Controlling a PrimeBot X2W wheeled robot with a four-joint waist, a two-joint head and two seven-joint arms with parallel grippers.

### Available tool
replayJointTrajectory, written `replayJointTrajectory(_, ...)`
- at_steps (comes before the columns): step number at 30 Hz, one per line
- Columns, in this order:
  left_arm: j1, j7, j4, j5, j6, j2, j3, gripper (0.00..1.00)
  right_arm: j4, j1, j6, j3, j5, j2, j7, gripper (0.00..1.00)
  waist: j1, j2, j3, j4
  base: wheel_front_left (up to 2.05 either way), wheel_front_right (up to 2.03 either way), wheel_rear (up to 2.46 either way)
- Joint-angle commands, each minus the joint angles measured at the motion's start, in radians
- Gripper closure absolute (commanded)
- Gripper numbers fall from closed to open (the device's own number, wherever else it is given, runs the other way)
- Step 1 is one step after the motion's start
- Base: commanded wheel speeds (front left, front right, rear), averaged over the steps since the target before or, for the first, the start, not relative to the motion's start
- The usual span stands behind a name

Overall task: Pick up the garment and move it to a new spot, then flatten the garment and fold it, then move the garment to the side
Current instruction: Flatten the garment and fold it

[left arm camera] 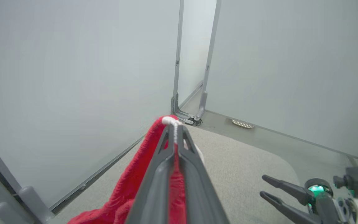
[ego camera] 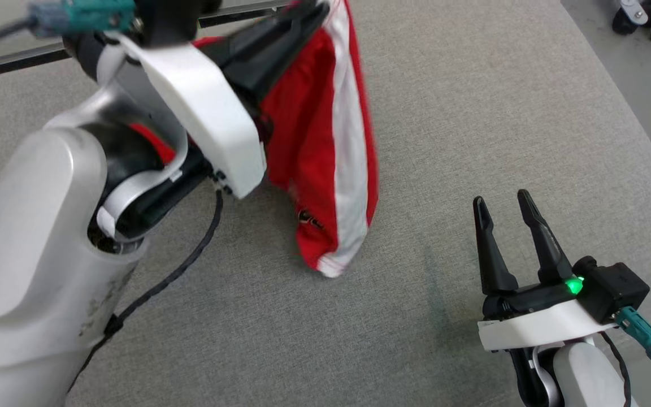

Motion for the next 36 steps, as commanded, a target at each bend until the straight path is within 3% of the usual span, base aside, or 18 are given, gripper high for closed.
replayJointTrajectory(1, -0.033, -0.005, -0.001, -0.007, 0.007, -0.021, 0.005, 1.0, 0.002, 0.007, -0.002, -0.006, 0.005, -0.002, 0.0, 0.0, 0.0, 0.0, -0.014, 0.003, 0.0, 0.0, 0.0)
replayJointTrajectory(7, -0.075, -0.001, -0.004, -0.008, 0.072, -0.085, 0.01, 1.0, 0.003, 0.018, -0.002, -0.032, -0.016, -0.002, 0.0, 0.0, 0.0, 0.0, -0.047, 0.037, 0.0, 0.0, 0.0)
replayJointTrajectory(15, 0.234, -0.058, -0.096, -0.025, 0.136, 0.008, 0.056, 1.0, 0.005, 0.039, -0.002, -0.074, -0.045, -0.002, 0.0, 0.0, 0.0, 0.0, -0.043, 0.089, 0.0, 0.0, 0.0)
replayJointTrajectory(20, 0.509, -0.198, -0.101, -0.059, 0.151, 0.061, 0.147, 1.0, 0.054, 0.046, -0.002, -0.056, 0.119, -0.012, 0.0, 0.0, 0.0, 0.0, -0.028, 0.147, 0.0, 0.0, 0.0)
replayJointTrajectory(26, 0.628, -0.321, -0.013, -0.098, 0.115, 0.063, 0.212, 1.0, 0.128, -0.01, -0.002, 0.102, 0.347, -0.175, 0.0, 0.0, 0.0, 0.0, -0.01, 0.229, 0.0, 0.0, 0.0)
replayJointTrajectory(31, 0.615, -0.37, 0.079, -0.09, 0.087, 0.059, 0.218, 1.0, 0.201, -0.108, -0.002, 0.284, 0.549, -0.321, 0.011, 0.0, 0.0, 0.0, 0.004, 0.273, 0.0, 0.0, 0.0)
replayJointTrajectory(36, 0.59, -0.401, 0.143, -0.08, 0.066, 0.041, 0.201, 1.0, 0.222, -0.198, -0.002, 0.417, 0.749, -0.41, 0.093, 0.0, 0.0, 0.0, 0.015, 0.304, 0.0, 0.0, 0.0)
